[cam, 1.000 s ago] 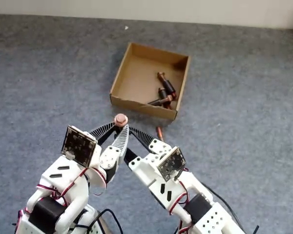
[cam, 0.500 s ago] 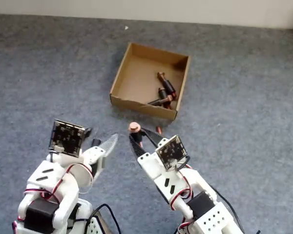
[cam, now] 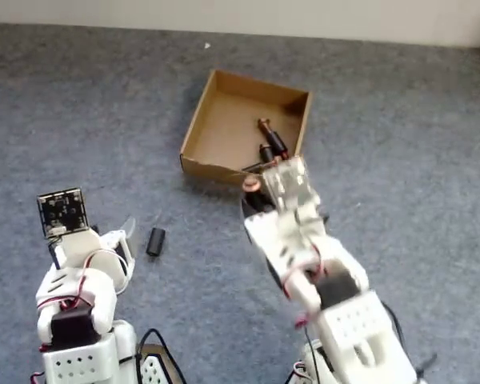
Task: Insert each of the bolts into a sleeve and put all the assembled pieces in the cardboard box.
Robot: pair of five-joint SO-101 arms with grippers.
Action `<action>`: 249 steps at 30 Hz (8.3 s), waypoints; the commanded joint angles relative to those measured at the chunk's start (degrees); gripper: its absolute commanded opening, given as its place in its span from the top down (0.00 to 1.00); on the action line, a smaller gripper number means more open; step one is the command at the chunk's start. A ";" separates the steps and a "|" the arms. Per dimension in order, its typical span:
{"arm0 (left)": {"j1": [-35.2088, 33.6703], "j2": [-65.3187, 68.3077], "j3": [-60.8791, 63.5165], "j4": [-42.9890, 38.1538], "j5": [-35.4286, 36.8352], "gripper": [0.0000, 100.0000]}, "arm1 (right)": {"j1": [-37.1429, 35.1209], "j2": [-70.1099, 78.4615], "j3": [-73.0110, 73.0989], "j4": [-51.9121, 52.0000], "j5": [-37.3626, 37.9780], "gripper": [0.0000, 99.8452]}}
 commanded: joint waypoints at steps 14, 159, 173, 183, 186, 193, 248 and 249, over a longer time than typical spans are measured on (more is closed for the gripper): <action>-9.10 -0.40 0.48 -4.66 0.09 0.75 | 9.10 63.87 -57.89 0.22 -0.70 0.98; -13.05 -0.31 2.15 -10.02 0.53 0.75 | 8.84 50.33 -18.59 2.86 -16.35 1.00; -13.05 -0.31 2.24 -10.20 0.53 0.75 | 10.51 51.03 -21.23 2.95 -11.34 1.00; -13.14 -0.31 2.24 -10.02 0.53 0.75 | -11.03 41.89 -17.01 10.86 -11.08 1.00; -13.14 -0.31 2.24 -10.02 0.53 0.75 | -11.38 28.00 -16.66 19.03 -11.08 1.00; -11.91 -0.31 0.22 -10.02 -3.34 0.75 | -1.80 -4.18 -15.34 28.88 -11.52 1.00; 41.54 106.95 -59.12 -2.99 0.70 0.81 | 27.30 -12.97 12.53 4.53 -24.09 1.00; 41.19 107.47 -59.38 -2.99 0.62 0.85 | 27.30 -13.05 12.62 4.53 -24.09 1.00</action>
